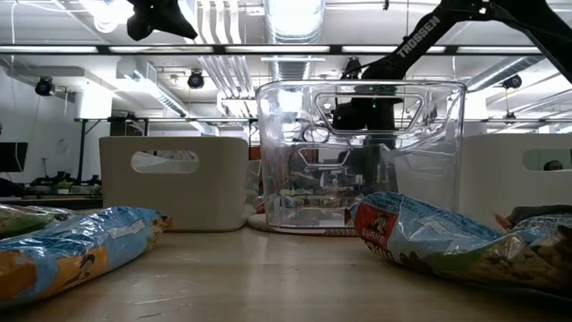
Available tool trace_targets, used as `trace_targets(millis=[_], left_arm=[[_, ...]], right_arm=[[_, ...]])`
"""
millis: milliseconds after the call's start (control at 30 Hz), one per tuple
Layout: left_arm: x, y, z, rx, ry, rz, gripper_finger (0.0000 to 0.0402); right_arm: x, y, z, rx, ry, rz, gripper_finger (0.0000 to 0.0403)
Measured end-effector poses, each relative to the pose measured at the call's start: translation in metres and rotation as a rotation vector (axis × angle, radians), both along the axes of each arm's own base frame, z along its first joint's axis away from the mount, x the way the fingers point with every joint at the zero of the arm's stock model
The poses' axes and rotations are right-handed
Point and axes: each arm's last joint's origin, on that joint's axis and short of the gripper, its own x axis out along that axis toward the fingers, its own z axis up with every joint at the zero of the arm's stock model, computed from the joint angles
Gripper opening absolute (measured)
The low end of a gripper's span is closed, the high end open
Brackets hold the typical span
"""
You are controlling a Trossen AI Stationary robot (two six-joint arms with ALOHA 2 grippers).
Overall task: Pick and place Granola Bars by type
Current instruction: Put the yellow granola bar into the white bin
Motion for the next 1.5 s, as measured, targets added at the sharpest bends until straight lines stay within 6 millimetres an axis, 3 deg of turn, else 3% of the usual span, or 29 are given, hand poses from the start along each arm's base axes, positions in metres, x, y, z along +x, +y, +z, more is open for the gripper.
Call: trace_targets(millis=[567,1100,1500], left_arm=[[0.0,0.0,0.0,0.0,-0.001,0.0,0.0],[0.0,0.0,0.0,-0.001,-0.001,0.001,0.0],[0.0,0.0,0.0,-0.003,-0.003,0.002,0.0]], right_arm=[[-0.006,0.005,-0.015,0.015,0.018,-0.004,0.0218],[-0.009,0.007,-0.02,0.018,0.031,-0.004,0.0099],[-0.009,0.007,-0.019,0.01,0.028,-0.002,0.0049]])
